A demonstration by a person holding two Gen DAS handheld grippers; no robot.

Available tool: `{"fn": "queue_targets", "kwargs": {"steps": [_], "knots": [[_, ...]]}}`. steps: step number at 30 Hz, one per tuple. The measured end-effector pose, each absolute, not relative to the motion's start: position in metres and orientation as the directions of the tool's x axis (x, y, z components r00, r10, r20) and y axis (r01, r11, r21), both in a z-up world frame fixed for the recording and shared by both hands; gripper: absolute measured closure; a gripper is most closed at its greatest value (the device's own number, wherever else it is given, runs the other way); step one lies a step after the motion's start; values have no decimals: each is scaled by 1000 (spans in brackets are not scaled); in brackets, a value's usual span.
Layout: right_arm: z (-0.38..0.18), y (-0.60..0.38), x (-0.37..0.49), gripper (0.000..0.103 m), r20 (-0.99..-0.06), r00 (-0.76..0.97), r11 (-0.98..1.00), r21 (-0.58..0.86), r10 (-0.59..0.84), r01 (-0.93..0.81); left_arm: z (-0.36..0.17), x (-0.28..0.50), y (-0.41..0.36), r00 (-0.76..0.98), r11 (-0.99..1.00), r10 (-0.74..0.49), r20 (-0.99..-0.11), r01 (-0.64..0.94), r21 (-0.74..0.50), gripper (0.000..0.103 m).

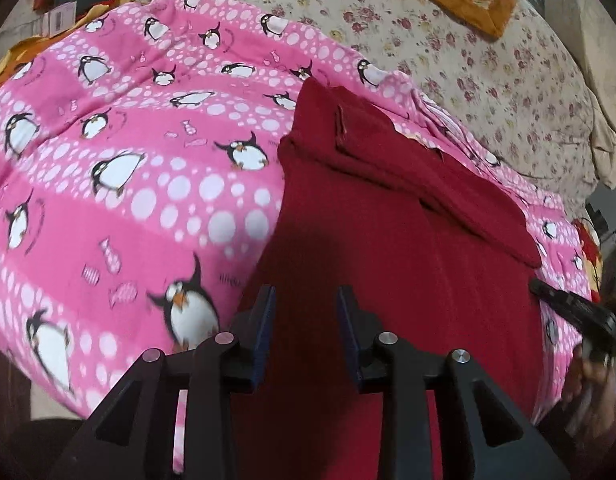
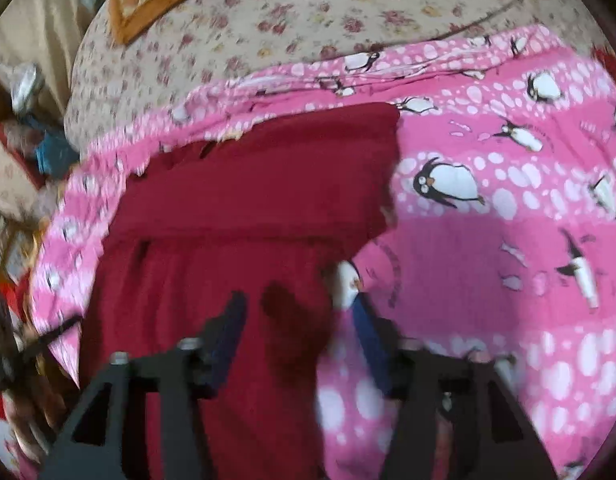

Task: Fold small clothes

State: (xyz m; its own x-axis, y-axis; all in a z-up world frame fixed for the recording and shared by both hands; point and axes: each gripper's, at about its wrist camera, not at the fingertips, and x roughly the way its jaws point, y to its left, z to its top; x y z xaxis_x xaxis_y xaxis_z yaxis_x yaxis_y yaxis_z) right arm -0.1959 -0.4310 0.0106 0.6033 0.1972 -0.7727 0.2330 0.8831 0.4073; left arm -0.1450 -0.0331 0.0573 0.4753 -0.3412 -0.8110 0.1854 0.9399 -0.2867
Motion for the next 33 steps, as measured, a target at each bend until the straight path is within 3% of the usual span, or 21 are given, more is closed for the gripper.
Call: {"fn": "queue_targets", "kwargs": {"steps": [8, 11, 12, 15, 16, 24, 33], "knots": [[17, -457, -217, 103, -814, 579, 912, 261, 32, 317, 55, -171, -6, 491, 955, -296, -820, 136, -263, 92], [20, -456, -225, 103, -784, 597, 886, 387, 171, 254, 50, -173, -5, 478, 955, -295, -827, 130, -265, 92], [24, -452, -229, 96, -786, 594, 896, 376, 173, 236, 50, -175, -6, 481, 956, -292, -826, 135, -260, 92], [37, -434, -243, 50, -787, 585, 917, 358, 194, 177, 53, -182, -7, 496, 962, -274, -824, 149, -230, 92], [40, -427, -250, 47, -780, 592, 919, 360, 202, 161, 54, -184, -7, 500, 963, -269, -823, 153, -222, 92], [30, -380, -299, 46, -822, 481, 931, 363, 305, 30, 51, -199, -4, 489, 968, -243, -838, 175, -178, 92], [-8, -366, -347, 41, -847, 386, 910, 412, 365, 44, 38, -215, 2, 441, 966, -246, -863, 186, -181, 92]]}}
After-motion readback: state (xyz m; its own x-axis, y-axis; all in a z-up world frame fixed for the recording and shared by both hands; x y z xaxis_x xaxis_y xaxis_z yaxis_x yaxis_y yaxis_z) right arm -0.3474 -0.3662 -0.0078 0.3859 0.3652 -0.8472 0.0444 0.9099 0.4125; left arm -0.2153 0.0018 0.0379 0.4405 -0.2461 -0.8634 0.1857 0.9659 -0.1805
